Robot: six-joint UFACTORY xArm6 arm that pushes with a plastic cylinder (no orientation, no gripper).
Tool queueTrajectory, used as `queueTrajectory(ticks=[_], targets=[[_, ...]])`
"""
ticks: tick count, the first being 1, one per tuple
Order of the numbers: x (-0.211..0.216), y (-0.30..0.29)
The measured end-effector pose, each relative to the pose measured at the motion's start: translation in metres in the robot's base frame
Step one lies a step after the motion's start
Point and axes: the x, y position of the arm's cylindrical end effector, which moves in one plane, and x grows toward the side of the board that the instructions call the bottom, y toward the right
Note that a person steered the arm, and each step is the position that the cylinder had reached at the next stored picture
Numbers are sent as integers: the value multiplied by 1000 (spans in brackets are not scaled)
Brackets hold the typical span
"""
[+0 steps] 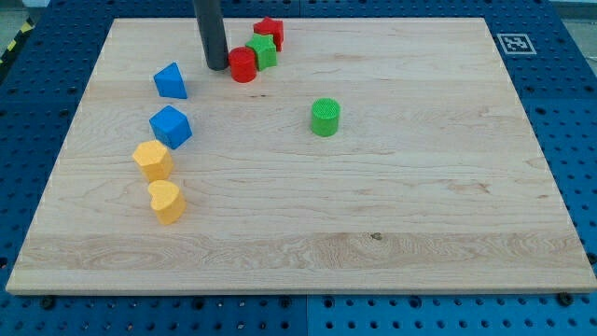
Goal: Move the blue triangle into the blue cube
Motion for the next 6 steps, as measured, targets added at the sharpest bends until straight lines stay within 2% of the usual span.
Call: queueTrajectory(ticks=[3, 5, 6], targets=[[13, -54], [49, -41], [49, -36]])
